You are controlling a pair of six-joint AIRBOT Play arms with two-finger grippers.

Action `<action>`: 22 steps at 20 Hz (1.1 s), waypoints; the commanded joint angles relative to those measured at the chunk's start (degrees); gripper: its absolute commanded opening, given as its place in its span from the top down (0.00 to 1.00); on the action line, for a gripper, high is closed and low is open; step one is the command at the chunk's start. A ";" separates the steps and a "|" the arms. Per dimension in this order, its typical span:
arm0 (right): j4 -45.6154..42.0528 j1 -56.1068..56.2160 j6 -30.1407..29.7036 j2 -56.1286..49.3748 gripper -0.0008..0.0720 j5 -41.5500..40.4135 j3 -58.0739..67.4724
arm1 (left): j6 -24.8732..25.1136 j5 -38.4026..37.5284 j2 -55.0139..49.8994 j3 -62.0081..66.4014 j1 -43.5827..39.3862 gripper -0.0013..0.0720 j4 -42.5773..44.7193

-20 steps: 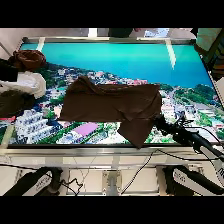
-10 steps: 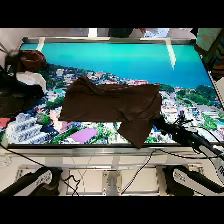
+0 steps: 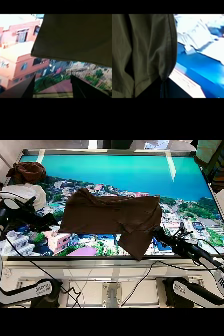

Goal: Fold the shirts.

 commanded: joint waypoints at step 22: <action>-0.24 0.04 -0.02 -0.02 0.96 -0.96 -0.02 | -8.28 30.38 -2.45 -16.02 0.46 0.61 -8.92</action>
